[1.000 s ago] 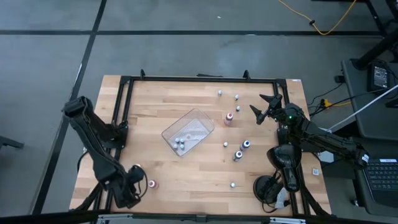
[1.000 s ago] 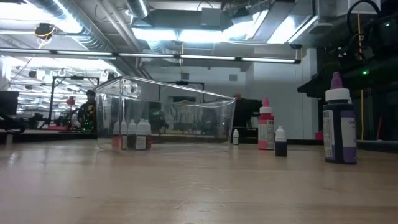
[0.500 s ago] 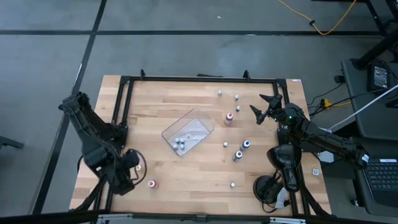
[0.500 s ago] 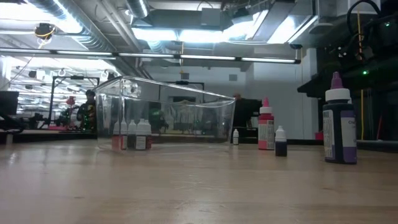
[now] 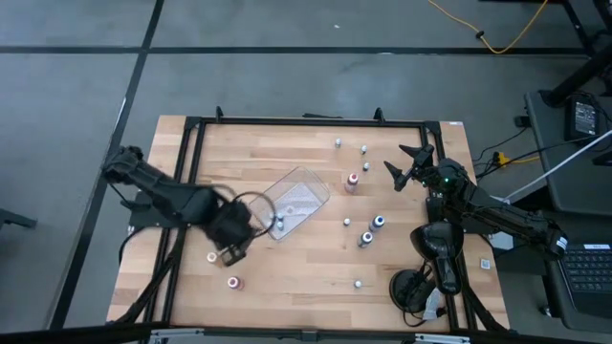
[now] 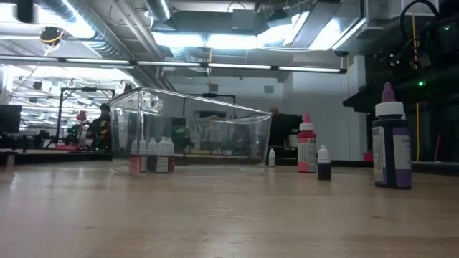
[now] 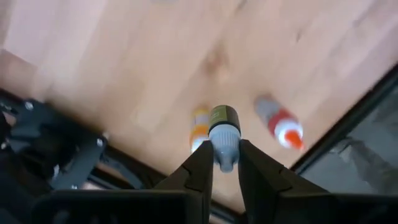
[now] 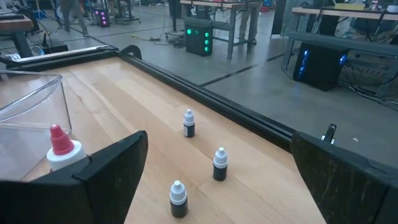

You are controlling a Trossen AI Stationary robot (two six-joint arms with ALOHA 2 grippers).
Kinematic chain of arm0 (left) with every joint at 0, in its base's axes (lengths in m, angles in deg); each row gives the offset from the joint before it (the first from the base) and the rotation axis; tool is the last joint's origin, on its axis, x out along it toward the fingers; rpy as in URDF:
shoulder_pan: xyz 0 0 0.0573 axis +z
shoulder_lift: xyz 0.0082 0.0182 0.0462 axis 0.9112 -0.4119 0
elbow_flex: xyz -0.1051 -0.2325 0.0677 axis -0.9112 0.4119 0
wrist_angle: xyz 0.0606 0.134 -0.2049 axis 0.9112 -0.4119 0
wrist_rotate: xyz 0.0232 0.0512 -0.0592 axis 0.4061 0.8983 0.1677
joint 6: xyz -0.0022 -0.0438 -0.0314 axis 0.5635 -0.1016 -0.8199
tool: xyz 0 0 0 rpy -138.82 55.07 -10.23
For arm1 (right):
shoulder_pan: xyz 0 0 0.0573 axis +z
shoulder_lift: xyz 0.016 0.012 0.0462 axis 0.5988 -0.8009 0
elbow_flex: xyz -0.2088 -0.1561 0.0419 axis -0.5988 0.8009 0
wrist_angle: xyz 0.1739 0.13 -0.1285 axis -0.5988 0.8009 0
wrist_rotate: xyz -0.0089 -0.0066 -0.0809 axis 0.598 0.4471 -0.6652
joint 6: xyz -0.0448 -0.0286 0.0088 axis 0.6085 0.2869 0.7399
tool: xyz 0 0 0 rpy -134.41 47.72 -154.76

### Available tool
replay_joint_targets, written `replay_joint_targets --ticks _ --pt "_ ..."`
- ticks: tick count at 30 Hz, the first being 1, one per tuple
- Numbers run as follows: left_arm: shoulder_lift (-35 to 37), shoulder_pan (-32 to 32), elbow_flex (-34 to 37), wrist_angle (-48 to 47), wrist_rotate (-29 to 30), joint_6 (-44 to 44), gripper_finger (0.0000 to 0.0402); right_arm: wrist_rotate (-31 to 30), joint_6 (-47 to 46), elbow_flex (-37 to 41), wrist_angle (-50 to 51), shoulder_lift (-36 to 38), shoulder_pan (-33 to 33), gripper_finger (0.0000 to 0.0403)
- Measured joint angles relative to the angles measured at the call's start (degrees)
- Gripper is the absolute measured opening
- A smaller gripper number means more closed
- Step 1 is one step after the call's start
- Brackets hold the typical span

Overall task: Pick & Place food coloring
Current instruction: Put the small green food coloring bottle into the transparent bin

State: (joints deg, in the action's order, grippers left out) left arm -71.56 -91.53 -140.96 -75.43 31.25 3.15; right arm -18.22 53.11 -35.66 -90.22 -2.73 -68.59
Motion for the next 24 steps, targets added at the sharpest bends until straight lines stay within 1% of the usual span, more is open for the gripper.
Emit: replay_joint_targets --ticks 6,13,18,24 --pt "-2.7 10.5 -2.3 0.0 0.4 6.7 0.0056 0.0 0.0 0.0 0.0 0.0 0.0 0.0394" --pt "-6.3 19.5 -3.2 0.3 1.4 12.1 0.0056 0.0 0.0 0.0 0.0 0.0 0.0 0.0394" --pt "-9.6 23.1 -3.4 2.2 1.5 15.0 0.0056 0.0 0.0 0.0 0.0 0.0 0.0 0.0394" --pt "-12.3 24.9 -3.4 6.0 2.5 15.5 0.0056 0.0 -0.1 0.0 0.0 0.0 0.0 0.0394"
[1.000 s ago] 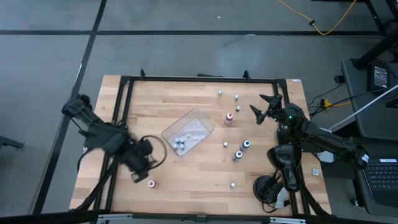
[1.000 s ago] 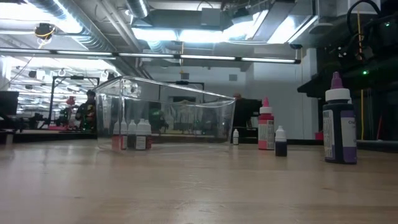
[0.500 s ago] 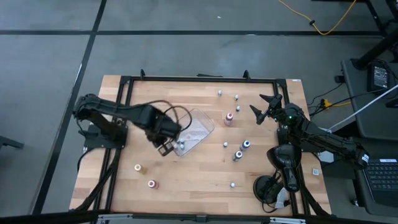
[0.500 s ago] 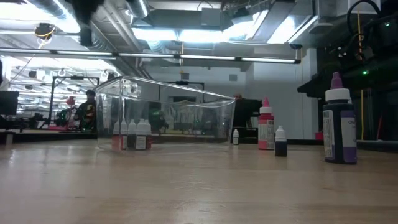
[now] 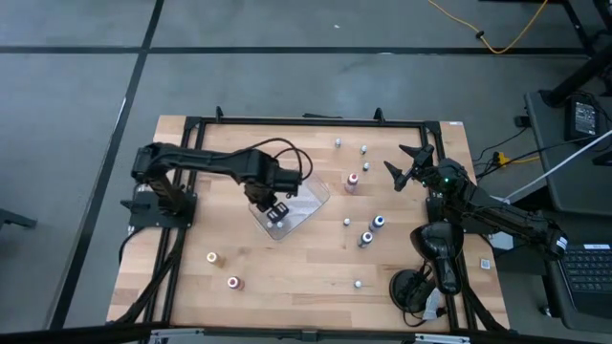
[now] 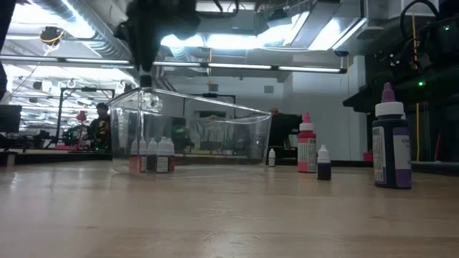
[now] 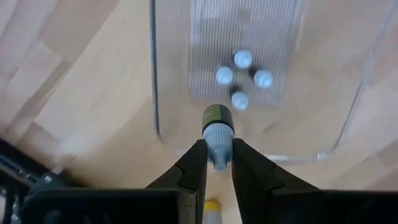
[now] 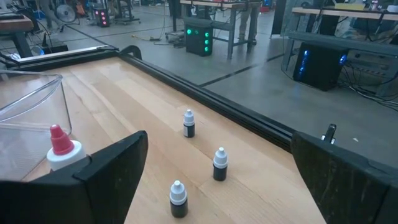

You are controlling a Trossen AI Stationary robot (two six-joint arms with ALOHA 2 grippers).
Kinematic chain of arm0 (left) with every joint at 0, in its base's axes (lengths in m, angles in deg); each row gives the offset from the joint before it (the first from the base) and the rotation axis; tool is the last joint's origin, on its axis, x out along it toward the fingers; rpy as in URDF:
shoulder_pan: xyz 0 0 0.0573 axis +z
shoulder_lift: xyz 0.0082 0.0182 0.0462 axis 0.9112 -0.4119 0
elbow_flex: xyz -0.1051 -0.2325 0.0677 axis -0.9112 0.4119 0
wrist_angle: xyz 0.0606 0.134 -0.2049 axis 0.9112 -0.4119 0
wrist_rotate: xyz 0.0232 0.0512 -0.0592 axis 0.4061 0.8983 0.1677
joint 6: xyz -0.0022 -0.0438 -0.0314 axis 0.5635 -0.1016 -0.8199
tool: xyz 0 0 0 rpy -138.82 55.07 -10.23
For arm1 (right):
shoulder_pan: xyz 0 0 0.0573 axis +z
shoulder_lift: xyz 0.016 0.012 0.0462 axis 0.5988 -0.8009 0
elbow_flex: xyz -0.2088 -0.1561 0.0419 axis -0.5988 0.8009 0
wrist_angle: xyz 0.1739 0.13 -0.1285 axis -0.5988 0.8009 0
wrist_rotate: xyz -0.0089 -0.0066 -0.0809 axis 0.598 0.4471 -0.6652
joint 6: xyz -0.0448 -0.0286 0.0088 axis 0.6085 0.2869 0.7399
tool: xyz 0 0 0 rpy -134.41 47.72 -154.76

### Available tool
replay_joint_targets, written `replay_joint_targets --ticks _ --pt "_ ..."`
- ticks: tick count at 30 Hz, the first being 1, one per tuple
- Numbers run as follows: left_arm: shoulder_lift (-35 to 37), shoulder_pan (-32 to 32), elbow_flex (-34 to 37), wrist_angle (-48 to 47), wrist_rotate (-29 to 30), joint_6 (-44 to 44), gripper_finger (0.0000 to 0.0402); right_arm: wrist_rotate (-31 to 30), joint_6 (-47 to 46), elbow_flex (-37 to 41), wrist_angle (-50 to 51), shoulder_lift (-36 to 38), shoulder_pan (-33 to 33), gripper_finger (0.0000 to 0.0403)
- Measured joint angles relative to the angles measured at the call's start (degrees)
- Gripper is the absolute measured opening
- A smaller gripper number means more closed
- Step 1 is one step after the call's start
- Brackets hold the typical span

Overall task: Pick & Place food coloring
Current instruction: Put the small green food coloring bottle into the transparent bin

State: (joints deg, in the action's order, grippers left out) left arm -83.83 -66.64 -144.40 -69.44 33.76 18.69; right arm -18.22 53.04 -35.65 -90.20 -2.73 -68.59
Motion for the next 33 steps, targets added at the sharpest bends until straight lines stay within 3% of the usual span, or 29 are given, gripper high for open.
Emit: replay_joint_targets --ticks 19,33 --pt "-7.7 0.0 0.0 4.4 1.0 1.8 0.0056 0.0 0.1 0.0 0.0 0.0 0.0 0.0394" --pt "-7.8 -1.3 5.4 5.7 1.8 -5.4 0.0056 0.0 0.1 0.0 0.0 0.0 0.0 0.0394"
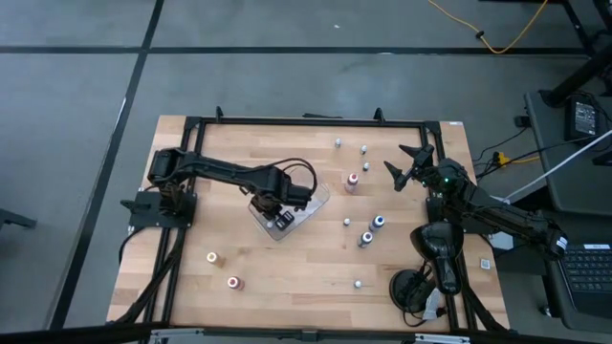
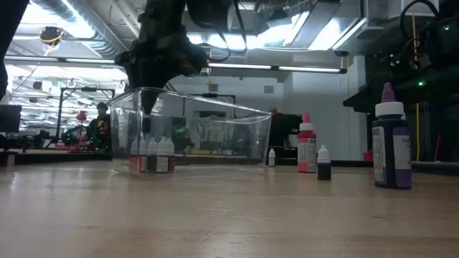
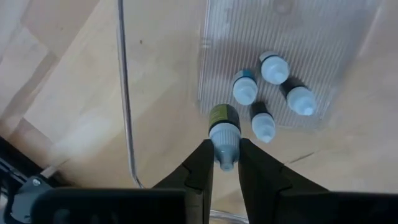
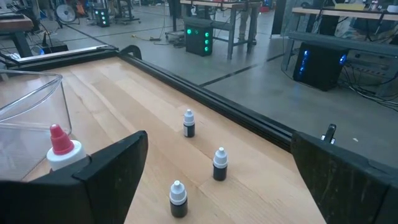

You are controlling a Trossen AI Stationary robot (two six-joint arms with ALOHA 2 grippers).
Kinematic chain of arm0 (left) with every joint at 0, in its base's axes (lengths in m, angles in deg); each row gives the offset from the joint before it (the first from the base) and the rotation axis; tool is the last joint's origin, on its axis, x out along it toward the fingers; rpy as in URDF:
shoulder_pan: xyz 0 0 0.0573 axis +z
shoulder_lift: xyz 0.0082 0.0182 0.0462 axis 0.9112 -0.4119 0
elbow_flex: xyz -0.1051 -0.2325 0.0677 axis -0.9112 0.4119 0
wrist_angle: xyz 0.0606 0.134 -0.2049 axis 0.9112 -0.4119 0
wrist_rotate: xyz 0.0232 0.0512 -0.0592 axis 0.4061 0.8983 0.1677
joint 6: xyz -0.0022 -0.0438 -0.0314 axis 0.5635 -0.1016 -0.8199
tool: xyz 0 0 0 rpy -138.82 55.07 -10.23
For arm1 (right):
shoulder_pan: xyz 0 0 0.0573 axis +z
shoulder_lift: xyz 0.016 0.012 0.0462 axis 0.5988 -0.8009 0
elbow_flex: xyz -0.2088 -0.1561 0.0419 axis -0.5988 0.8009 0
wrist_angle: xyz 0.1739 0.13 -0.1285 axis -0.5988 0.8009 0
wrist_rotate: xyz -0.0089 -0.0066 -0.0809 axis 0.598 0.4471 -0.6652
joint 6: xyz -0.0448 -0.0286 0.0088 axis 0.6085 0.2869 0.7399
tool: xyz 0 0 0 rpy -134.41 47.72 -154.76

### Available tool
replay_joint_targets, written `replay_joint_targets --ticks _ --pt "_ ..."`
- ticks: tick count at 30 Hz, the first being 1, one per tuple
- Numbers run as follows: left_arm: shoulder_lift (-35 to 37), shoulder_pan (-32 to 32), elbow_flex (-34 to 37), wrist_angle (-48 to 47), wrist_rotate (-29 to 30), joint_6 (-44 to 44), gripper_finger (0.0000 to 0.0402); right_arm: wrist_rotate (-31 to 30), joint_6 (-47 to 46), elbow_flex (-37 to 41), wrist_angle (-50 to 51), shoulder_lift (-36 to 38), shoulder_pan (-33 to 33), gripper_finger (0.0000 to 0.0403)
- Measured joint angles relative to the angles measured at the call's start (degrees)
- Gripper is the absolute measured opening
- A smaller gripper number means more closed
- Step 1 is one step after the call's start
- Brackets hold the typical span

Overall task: Pick & Place food coloring
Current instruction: Put the small green food coloring bottle into the transparent bin

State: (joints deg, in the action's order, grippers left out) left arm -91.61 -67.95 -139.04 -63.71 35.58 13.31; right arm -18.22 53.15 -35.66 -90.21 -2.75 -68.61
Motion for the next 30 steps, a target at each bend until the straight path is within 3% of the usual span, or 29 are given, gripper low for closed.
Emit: replay_joint_targets --ticks 11,30 --pt "0.1 -0.4 1.0 4.6 0.1 -1.4 0.0056 0.0 0.0 0.0 0.0 0.0 0.0 0.0394" --pt "0.6 -0.2 2.6 4.7 -0.3 -1.3 0.0056 0.0 0.0 0.0 0.0 0.0 0.0 0.0394"
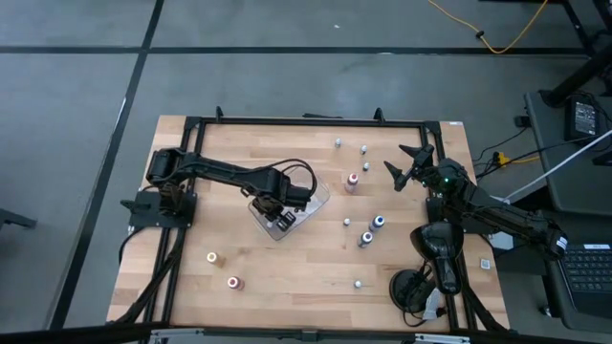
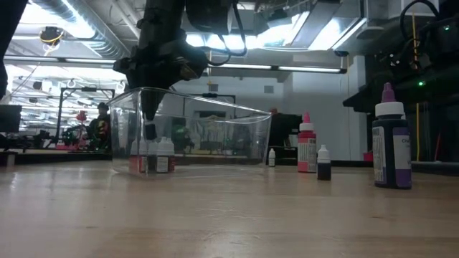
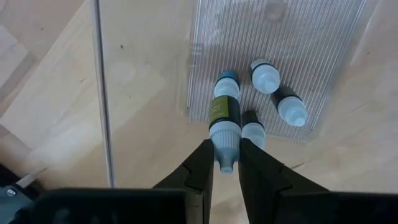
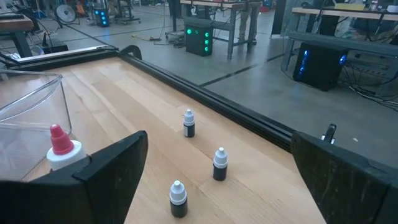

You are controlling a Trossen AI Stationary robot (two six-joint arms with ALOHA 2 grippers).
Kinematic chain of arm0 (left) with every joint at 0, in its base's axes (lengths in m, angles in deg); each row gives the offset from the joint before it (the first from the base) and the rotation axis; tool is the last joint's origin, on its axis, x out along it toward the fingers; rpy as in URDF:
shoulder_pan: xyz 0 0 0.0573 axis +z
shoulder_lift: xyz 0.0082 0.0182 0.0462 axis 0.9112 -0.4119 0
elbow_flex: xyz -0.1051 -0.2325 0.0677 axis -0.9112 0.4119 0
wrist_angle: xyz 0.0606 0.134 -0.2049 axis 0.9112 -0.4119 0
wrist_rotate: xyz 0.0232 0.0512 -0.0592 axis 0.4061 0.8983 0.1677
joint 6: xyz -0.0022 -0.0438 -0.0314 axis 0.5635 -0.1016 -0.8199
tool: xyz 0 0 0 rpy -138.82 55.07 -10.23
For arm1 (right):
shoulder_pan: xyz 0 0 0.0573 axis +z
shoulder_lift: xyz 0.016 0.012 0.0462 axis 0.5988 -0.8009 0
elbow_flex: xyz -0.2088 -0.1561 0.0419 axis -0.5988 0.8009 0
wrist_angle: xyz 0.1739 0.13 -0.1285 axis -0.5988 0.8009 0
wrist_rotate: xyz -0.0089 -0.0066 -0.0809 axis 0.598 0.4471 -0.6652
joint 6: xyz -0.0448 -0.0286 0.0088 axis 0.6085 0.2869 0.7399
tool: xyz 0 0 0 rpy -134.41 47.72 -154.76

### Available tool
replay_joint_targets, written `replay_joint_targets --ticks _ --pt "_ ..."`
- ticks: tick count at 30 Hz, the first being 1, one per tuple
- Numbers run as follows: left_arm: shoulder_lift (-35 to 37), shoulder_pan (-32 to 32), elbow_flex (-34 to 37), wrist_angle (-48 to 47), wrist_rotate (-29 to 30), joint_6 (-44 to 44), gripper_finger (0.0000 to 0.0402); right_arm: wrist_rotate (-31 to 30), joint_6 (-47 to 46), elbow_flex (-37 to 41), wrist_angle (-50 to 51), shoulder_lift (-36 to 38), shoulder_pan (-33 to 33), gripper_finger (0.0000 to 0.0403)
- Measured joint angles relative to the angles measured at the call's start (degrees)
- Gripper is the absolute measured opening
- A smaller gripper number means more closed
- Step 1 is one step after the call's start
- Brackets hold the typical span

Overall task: Pick & Place food coloring
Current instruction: Put the small green food coloring bottle into the transparent bin

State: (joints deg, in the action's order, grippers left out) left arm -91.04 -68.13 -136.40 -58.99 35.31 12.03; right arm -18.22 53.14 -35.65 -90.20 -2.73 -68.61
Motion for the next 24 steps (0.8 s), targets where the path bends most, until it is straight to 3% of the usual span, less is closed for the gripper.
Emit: replay_joint_targets --ticks 16,24 --pt "3.2 0.1 0.3 -1.0 -1.8 -0.3 0.0056 0.0 0.0 0.0 0.0 0.0 0.0 0.0394" --pt "5.3 0.1 4.3 -1.3 -3.2 -1.9 0.0056 0.0 -0.1 0.0 0.0 0.0 0.0 0.0394"
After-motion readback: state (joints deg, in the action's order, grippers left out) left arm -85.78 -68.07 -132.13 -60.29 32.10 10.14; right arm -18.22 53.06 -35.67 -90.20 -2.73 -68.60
